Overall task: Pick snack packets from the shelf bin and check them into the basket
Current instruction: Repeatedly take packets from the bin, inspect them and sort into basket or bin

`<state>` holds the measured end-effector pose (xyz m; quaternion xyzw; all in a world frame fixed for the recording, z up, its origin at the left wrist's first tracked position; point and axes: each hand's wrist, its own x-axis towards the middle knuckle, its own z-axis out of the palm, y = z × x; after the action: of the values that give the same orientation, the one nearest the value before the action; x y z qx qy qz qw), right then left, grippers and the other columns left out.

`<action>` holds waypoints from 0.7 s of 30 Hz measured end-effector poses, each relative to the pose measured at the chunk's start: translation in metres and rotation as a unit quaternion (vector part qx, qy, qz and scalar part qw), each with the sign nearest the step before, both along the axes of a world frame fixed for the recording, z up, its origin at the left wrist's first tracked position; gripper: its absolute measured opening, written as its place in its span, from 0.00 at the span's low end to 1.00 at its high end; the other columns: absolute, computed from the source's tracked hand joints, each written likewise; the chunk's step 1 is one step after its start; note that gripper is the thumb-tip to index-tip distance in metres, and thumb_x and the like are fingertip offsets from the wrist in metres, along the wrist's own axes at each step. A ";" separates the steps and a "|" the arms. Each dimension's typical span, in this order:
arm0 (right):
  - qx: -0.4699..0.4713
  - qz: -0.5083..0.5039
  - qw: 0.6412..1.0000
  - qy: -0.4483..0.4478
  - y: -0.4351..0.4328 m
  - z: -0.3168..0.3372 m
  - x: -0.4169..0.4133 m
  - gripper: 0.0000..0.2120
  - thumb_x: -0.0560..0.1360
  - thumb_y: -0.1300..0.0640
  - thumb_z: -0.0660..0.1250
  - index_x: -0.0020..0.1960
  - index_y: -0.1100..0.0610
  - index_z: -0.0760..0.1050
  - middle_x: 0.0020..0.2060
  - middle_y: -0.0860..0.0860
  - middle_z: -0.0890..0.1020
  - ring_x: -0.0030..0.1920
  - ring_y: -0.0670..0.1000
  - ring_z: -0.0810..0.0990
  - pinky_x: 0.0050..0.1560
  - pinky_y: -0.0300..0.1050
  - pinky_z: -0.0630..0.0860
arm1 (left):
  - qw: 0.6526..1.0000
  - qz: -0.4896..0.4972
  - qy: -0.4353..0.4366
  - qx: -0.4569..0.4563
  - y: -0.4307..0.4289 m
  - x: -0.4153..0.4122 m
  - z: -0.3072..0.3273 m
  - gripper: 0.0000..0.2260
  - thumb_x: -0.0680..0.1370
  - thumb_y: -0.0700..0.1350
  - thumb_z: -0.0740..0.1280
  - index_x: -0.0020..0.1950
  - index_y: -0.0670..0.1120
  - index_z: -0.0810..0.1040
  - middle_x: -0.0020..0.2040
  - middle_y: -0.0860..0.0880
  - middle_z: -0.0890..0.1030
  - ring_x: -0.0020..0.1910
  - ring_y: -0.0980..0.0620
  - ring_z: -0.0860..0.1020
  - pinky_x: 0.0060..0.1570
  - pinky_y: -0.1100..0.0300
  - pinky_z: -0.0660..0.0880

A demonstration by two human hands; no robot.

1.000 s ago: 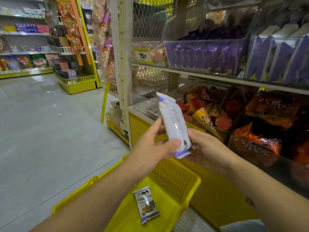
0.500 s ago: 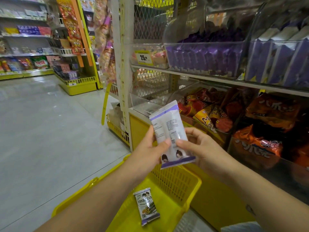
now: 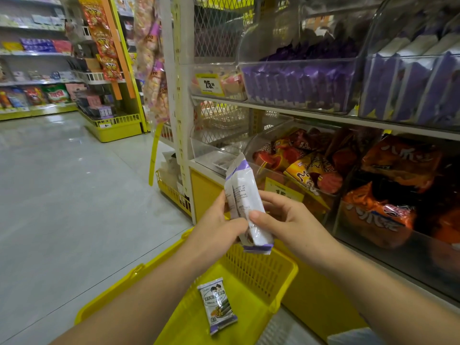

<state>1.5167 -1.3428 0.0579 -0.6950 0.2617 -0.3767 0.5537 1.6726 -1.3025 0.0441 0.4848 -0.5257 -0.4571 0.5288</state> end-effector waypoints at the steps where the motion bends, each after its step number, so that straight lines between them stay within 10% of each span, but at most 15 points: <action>1: 0.001 0.001 1.000 0.002 0.000 -0.001 0.000 0.17 0.75 0.62 0.67 0.62 0.49 0.76 0.52 0.47 0.85 0.51 0.49 0.84 0.48 0.40 0.80 | 1.000 0.002 0.016 0.007 -0.001 0.001 0.000 0.26 0.74 0.30 0.63 0.61 0.60 0.73 0.52 0.54 0.84 0.52 0.50 0.83 0.47 0.50 0.82; 9: 0.022 0.023 0.999 0.022 0.000 -0.001 0.000 0.18 0.76 0.62 0.66 0.65 0.52 0.74 0.55 0.50 0.84 0.55 0.52 0.83 0.54 0.47 0.80 | 0.990 0.045 0.116 0.059 -0.004 0.009 0.000 0.13 0.81 0.41 0.58 0.62 0.48 0.77 0.52 0.44 0.85 0.50 0.42 0.84 0.44 0.48 0.82; 16: -0.002 0.003 0.999 0.043 0.003 -0.002 0.000 0.17 0.76 0.60 0.67 0.63 0.47 0.75 0.54 0.47 0.84 0.55 0.49 0.82 0.54 0.45 0.80 | 0.981 0.020 0.166 0.099 0.000 0.002 0.007 0.24 0.76 0.61 0.60 0.66 0.50 0.75 0.58 0.45 0.83 0.55 0.46 0.83 0.49 0.48 0.80; 21: -0.093 0.020 0.989 0.114 0.012 0.011 0.001 0.17 0.76 0.51 0.67 0.63 0.38 0.72 0.63 0.40 0.75 0.62 0.33 0.72 0.58 0.30 0.71 | 0.982 -0.001 0.176 0.074 0.003 -0.011 0.023 0.16 0.78 0.45 0.65 0.66 0.44 0.71 0.59 0.40 0.79 0.59 0.46 0.79 0.57 0.46 0.77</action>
<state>1.5172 -1.3310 0.0693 -0.7870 0.2734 -0.3064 0.4604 1.6617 -1.2999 0.0668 0.4344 -0.3897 -0.5732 0.5752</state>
